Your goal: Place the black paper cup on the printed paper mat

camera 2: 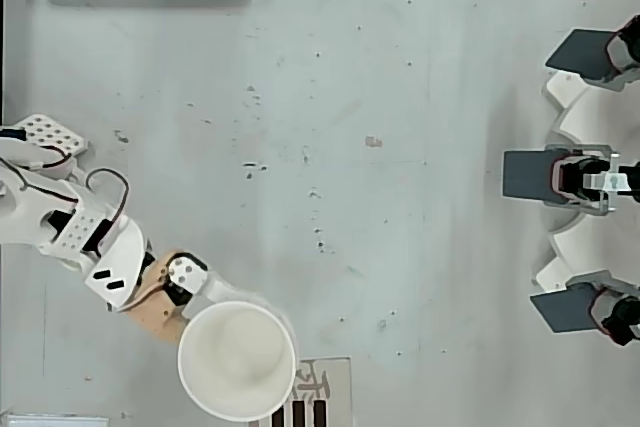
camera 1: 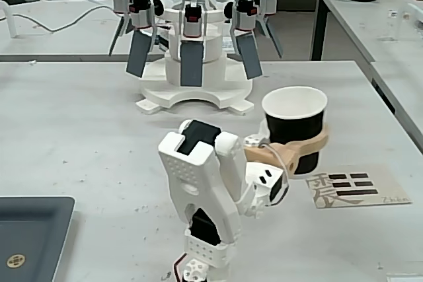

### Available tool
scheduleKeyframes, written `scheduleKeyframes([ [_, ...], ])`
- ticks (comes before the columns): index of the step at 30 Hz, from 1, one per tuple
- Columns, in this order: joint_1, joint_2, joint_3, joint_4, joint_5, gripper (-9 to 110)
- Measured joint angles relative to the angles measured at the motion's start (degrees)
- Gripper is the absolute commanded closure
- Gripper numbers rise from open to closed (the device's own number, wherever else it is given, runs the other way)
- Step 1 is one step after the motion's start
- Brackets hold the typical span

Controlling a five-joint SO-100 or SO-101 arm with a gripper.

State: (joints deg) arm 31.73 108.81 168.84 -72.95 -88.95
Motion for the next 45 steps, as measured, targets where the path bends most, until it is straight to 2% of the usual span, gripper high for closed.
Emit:
scheduleKeyframes([
  [12, 6.4, -17.1, -16.6, -0.1, 0.0, 92],
  [29, 8.7, -45.7, -45.6, -0.2, 0.0, 92],
  [45, 9.7, -57.8, -58.2, -0.2, 0.0, 92],
])
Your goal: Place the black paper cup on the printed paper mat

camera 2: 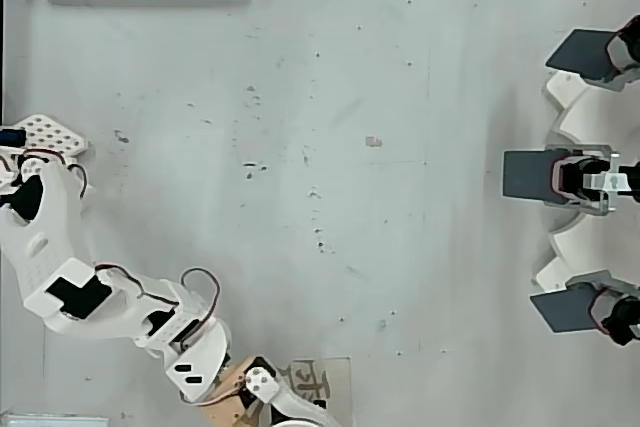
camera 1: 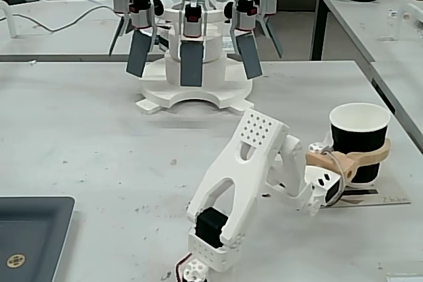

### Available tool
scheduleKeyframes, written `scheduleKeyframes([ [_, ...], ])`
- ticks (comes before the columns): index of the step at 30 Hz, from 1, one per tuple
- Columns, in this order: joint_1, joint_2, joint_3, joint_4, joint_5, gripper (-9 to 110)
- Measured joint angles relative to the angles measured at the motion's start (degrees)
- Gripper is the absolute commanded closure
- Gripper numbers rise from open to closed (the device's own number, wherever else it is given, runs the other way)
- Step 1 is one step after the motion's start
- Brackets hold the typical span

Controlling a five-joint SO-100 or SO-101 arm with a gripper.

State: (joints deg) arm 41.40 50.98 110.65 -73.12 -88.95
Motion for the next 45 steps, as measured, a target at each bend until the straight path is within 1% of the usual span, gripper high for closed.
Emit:
scheduleKeyframes([
  [14, 0.0, -1.6, -0.2, 0.0, 1.3, 87],
  [17, 0.0, -1.6, -0.2, 0.0, 1.3, 84],
  [23, 0.0, -1.6, -0.2, 0.0, 1.3, 77],
  [33, 0.5, -1.6, -0.2, 0.0, 1.7, 61],
  [40, 3.4, -1.6, -0.2, 1.0, 1.7, 47],
  [45, 5.4, -1.3, 1.4, 3.2, 1.7, 43],
])
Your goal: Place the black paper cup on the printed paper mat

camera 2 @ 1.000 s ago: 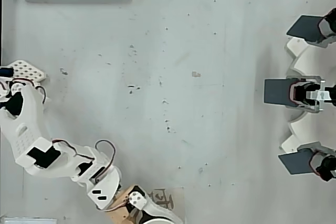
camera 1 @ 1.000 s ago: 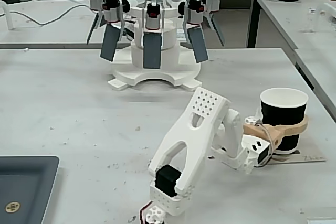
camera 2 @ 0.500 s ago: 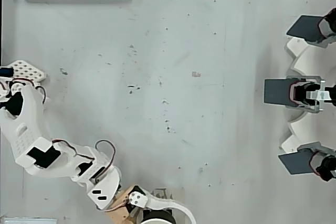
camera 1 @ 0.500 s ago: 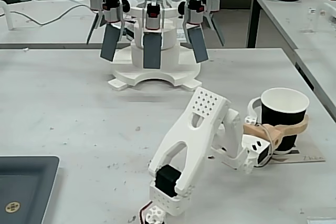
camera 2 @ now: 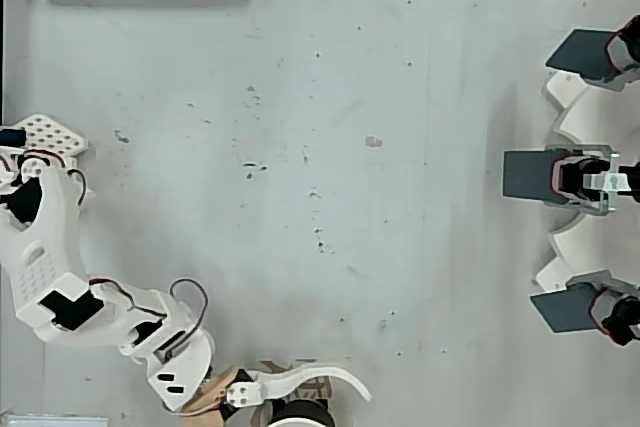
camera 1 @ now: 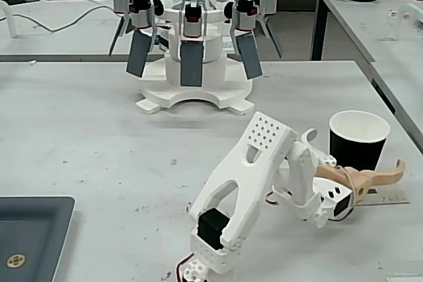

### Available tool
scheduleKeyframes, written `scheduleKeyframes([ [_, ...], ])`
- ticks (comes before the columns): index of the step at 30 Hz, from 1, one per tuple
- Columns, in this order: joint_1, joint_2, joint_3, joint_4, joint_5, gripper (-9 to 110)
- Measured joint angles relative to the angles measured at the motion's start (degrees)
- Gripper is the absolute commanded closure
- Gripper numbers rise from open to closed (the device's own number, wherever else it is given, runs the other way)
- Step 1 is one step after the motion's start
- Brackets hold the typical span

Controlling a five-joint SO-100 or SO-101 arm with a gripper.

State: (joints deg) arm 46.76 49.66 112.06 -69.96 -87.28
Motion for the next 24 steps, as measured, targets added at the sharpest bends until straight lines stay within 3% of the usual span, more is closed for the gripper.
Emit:
scheduleKeyframes([
  [13, 2.1, 7.6, 13.8, -3.5, 0.0, 41],
  [24, 2.4, 25.0, 32.9, -6.3, 0.0, 37],
])
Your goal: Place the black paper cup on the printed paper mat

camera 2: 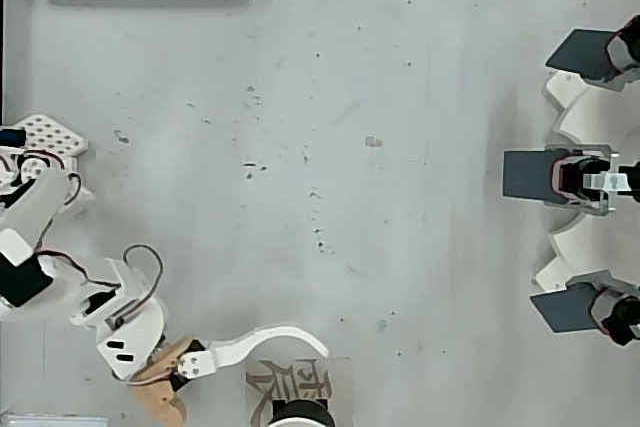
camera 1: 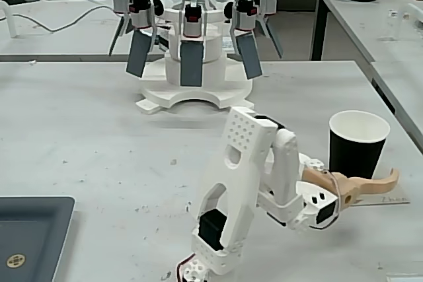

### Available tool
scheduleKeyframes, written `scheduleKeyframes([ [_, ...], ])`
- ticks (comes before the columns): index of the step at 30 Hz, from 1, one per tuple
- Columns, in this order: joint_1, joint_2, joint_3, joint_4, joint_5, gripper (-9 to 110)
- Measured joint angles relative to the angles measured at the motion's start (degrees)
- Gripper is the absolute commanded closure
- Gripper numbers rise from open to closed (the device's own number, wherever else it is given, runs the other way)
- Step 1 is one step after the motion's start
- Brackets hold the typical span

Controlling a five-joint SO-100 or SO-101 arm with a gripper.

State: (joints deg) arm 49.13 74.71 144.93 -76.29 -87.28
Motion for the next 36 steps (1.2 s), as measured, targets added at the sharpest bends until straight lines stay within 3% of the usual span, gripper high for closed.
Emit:
scheduleKeyframes([
  [18, -7.6, 35.7, 26.7, -0.4, 1.1, 40],
  [36, -32.5, 50.2, 31.3, -1.5, -0.5, 53],
])
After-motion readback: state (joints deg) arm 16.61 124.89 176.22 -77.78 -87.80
